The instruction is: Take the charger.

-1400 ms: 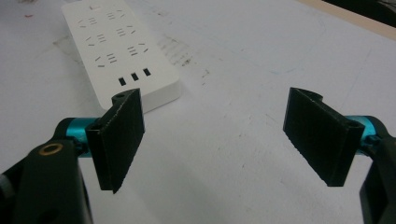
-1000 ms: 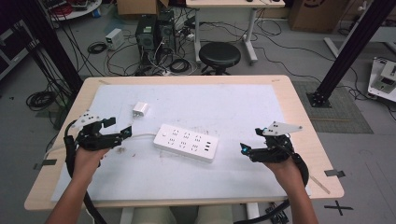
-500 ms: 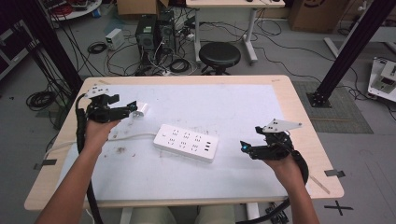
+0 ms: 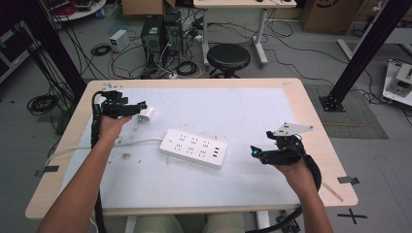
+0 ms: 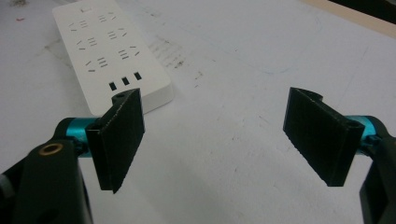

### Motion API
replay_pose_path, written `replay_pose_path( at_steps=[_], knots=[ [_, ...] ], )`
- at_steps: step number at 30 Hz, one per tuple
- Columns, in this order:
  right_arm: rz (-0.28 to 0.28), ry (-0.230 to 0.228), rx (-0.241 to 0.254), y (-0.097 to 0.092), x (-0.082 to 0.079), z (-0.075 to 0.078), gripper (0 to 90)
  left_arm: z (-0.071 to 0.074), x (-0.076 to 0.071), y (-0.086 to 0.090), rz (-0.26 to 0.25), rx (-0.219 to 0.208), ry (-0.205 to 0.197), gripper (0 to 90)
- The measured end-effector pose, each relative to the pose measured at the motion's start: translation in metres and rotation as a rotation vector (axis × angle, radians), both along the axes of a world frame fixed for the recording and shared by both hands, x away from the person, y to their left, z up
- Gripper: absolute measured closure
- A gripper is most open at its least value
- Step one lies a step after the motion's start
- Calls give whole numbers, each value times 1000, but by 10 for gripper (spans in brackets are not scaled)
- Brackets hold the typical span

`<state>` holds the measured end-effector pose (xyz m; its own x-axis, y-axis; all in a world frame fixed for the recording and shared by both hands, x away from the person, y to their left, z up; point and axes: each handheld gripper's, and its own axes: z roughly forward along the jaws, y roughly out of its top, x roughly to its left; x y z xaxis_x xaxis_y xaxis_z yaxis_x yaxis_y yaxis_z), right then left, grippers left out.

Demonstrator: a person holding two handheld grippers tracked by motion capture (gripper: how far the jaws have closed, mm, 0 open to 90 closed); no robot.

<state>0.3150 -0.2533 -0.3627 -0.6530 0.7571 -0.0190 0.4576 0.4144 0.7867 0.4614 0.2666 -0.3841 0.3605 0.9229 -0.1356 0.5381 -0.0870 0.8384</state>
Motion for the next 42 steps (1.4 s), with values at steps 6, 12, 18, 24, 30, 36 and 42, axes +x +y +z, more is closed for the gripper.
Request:
replay_pose_path(
  at_steps=[6, 12, 18, 24, 30, 36, 42],
  knots=[
    [-5, 6, 0, -1, 0, -2, 210, -23, 16, -3, 19, 50, 72, 182],
    [-10, 11, -2, -4, 1, -4, 209, -39, 25, -2, 35, 68, 96, 183],
    [-13, 19, -6, -5, 4, -7, 210, -51, 32, -5, 28, 81, 113, 183],
    [-17, 24, -10, -3, 5, -7, 209, -60, 35, -7, 21, 86, 140, 182],
    [-20, 22, -13, -4, 5, -8, 210, -64, 36, -9, 16, 115, 154, 193],
    [-20, 21, -15, -5, 4, -8, 210, -61, 34, -12, -15, 128, 158, 317],
    [-20, 21, -16, -7, 4, -7, 210, -57, 31, -14, -4, 139, 184, 420]
  ],
)
